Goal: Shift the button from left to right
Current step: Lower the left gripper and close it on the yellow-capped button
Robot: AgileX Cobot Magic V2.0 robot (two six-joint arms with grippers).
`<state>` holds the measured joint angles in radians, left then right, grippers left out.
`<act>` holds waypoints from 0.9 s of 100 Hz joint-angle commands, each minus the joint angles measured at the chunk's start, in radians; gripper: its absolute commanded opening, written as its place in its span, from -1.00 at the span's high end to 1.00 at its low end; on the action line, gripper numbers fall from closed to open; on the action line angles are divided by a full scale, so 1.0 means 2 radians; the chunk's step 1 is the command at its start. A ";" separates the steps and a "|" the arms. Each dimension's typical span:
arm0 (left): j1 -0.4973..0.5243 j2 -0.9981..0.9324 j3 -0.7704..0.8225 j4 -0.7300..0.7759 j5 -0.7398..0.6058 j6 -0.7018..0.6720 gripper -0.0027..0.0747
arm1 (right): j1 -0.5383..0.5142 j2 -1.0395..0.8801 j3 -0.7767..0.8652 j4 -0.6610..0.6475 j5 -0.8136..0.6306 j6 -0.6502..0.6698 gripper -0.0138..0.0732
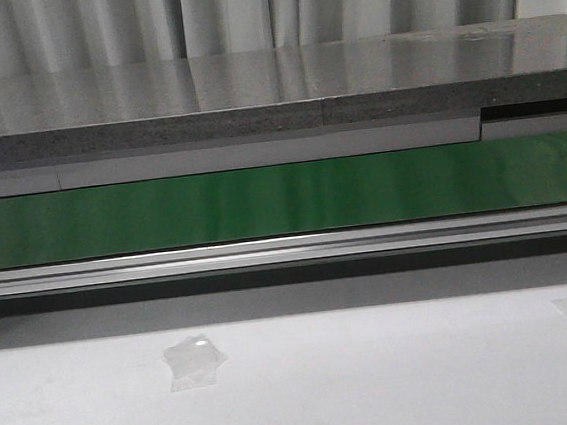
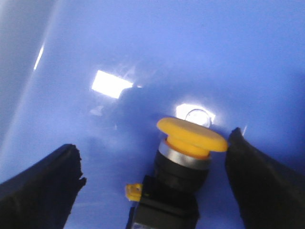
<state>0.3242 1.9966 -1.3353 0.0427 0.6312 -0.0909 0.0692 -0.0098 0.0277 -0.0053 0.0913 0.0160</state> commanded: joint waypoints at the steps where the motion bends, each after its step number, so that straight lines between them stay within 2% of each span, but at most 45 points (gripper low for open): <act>1: 0.003 -0.015 -0.014 -0.006 -0.005 0.001 -0.58 | 0.000 -0.010 -0.008 -0.004 -0.037 -0.001 0.84; 28: 0.005 -0.010 -0.013 -0.007 -0.002 0.004 -0.58 | 0.000 -0.010 -0.008 -0.004 -0.037 -0.001 0.84; 35: 0.005 -0.010 -0.013 -0.007 -0.001 0.004 -0.51 | 0.000 -0.010 -0.008 -0.004 -0.037 -0.001 0.84; 42: 0.005 -0.010 -0.013 -0.007 0.001 0.005 -0.35 | 0.000 -0.010 -0.008 -0.004 -0.037 -0.001 0.84; 59: 0.005 -0.010 -0.013 -0.007 0.006 0.006 0.27 | 0.000 -0.010 -0.008 -0.004 -0.037 -0.001 0.84; 68: 0.005 -0.011 -0.013 -0.007 0.006 0.008 0.51 | 0.000 -0.010 -0.008 -0.004 -0.037 -0.001 0.84; 78: 0.005 -0.017 -0.013 -0.007 0.007 0.008 0.64 | 0.000 -0.010 -0.008 -0.004 -0.037 -0.001 0.84; 90: 0.005 -0.037 -0.013 -0.007 0.005 0.008 0.67 | 0.000 -0.010 -0.008 -0.004 -0.037 -0.001 0.84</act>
<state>0.3319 2.0145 -1.3353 0.0371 0.6658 -0.0734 0.0692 -0.0098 0.0277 -0.0053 0.0913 0.0160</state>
